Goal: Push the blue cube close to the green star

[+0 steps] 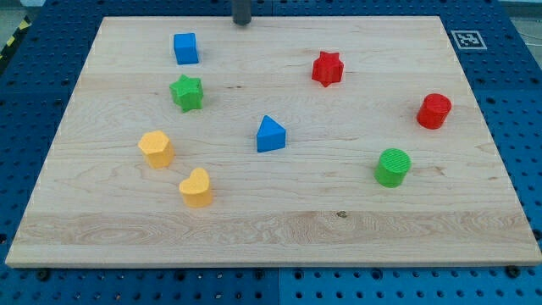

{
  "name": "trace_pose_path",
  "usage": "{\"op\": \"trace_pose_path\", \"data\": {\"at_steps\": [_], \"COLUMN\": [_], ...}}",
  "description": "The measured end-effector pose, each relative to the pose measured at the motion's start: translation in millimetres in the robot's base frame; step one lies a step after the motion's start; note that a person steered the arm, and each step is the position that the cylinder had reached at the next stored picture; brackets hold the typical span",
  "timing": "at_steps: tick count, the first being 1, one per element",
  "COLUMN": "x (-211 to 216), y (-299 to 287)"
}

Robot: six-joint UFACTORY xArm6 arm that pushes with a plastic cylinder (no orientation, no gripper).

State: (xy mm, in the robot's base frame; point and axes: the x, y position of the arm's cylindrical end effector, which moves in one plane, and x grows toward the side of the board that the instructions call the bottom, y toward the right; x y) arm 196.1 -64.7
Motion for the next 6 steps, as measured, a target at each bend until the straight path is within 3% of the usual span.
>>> {"op": "trace_pose_path", "data": {"at_steps": [6], "x": [9.1], "y": [-99.1]}}
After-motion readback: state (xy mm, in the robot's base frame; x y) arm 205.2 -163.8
